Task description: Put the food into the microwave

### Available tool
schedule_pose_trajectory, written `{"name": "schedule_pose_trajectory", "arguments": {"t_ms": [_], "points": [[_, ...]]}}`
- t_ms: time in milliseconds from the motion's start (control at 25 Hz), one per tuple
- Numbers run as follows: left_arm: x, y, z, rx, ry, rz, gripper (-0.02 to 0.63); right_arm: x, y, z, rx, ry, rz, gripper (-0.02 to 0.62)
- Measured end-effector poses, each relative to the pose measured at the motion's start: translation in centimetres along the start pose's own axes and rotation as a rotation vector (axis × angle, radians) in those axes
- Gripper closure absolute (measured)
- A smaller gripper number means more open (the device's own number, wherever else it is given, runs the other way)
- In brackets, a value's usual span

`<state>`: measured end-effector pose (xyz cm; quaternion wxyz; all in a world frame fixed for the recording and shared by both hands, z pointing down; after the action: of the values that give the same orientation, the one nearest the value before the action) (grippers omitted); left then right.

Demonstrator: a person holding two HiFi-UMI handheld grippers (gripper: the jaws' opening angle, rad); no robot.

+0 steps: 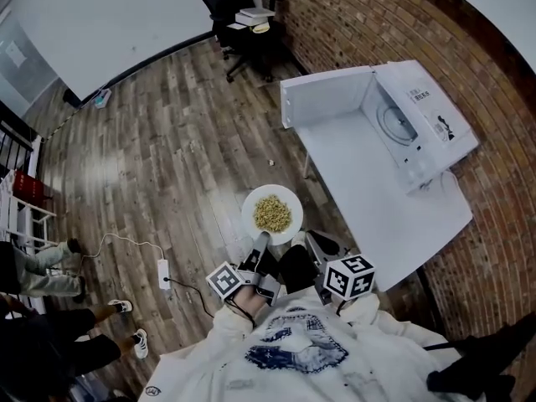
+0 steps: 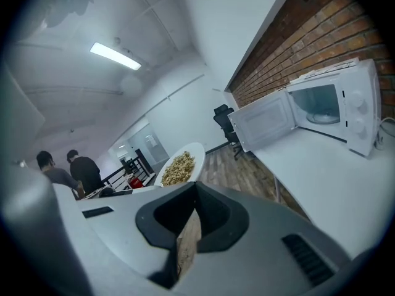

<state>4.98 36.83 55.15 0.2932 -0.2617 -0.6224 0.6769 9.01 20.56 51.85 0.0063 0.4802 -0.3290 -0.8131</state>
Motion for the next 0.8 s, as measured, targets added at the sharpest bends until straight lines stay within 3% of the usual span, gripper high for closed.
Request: {"name": "schedule_pose_trajectory", "arguments": {"t_ms": [400,800], "points": [[3.5,0.2,9.0,0.015,-0.073,0.04,0.589,4.8,5.5,5.3,-0.027,0.04,0.034,0.581],[3.5,1.5,18.9,0.033,-0.185,0.031,0.589,10.1,12.0,7.0,-0.108,0.078,0.084,0.581]]}}
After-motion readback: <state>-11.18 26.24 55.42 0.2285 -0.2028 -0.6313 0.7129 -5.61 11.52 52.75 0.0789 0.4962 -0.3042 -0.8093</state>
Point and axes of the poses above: the fingertips, and each gripper's own axes: z forward along the fingers, y to its right, x out of its top, the point moved 5 cm from there along -z, backward along the fingers, and after that the axes turned 7 degrees about x, right-handed, at the moved point
